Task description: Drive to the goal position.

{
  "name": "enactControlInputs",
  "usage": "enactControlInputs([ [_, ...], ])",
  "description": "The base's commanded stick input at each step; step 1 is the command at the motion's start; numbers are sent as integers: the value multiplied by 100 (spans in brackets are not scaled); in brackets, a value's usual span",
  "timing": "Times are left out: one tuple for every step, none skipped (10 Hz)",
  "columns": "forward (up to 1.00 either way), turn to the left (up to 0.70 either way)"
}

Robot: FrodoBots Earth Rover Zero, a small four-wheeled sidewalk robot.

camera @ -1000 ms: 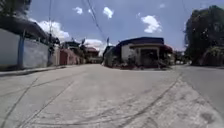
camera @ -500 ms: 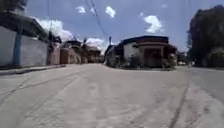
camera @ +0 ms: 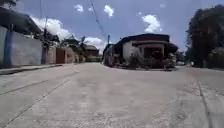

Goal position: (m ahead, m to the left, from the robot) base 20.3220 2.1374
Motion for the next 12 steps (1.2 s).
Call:
enactControlInputs([
  [100,0],
  [100,0],
  [100,0],
  [100,0],
  [100,0],
  [100,0],
  [100,0],
  [100,0],
  [100,0],
  [100,0],
  [100,0],
  [100,0],
])
